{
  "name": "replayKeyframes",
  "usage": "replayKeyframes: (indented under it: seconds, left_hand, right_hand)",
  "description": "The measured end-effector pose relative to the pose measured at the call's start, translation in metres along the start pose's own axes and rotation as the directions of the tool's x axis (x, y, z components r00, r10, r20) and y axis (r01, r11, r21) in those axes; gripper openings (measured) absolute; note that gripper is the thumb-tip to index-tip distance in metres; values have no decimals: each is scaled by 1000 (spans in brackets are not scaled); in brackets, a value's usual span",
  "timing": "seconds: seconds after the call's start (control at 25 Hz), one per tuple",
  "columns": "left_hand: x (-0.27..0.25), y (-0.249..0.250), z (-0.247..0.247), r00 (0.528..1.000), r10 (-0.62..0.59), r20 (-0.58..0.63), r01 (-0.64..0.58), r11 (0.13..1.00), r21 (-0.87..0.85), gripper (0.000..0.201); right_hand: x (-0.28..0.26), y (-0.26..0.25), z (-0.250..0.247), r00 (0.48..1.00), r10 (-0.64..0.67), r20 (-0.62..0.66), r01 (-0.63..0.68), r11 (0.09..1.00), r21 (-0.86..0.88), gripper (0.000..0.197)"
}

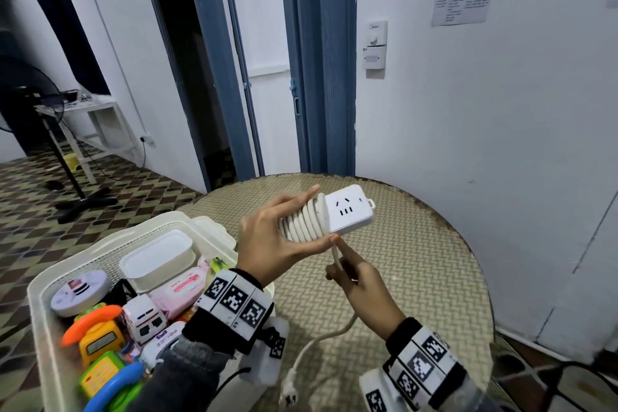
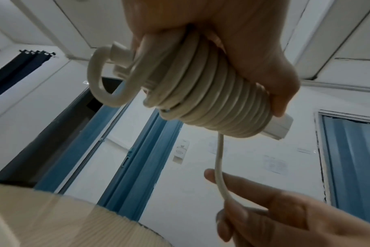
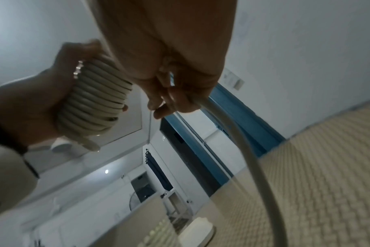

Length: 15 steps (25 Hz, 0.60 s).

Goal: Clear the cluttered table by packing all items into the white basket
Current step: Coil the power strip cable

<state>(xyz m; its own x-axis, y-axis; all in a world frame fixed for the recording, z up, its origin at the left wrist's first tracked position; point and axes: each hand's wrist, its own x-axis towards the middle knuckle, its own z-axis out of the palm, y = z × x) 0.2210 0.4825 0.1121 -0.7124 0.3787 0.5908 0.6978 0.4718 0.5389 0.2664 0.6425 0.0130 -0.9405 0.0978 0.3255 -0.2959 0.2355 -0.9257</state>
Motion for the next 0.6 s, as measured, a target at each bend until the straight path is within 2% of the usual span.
replayKeyframes:
  seconds: [0.04,0.12,0.24,0.36,0.44,0.52,0.56,0.6]
  left_hand:
    - [-1,-4,0,999,-42,-21,42,999,3,69]
    - [-3,-13,2,993,-106,-51,107,994,15,73]
    - [-7,-21,3,995,-101,-13,102,985,143,87]
    - [-8,-22,1,989,-74,126,36,961,276,94]
    - [-6,-21,-1,981,-33,189,-22,960,279,92]
    - [-2,-17,-4,981,-2,192,-44,972,232,89]
    - [1,-15,-6,984,9,178,-47,976,211,87]
    - [3,-11,-7,985,21,171,-58,975,213,86]
  right_hand:
    - [-2,0,-1,997,-71,-28,67,992,-110,41]
    - [-4,-2,-5,968,-248,-46,217,911,-350,24]
    - [-4,-11,-14,913,-406,43,356,738,-573,14]
    - [-1,-38,-25,831,-533,158,438,453,-777,6]
    - [1,-54,-33,763,-612,208,455,280,-846,9]
    - [3,-64,-41,719,-666,199,448,225,-865,11]
    - [4,-66,-44,707,-688,163,441,249,-862,10]
    - [3,-66,-45,703,-701,117,449,311,-838,9]
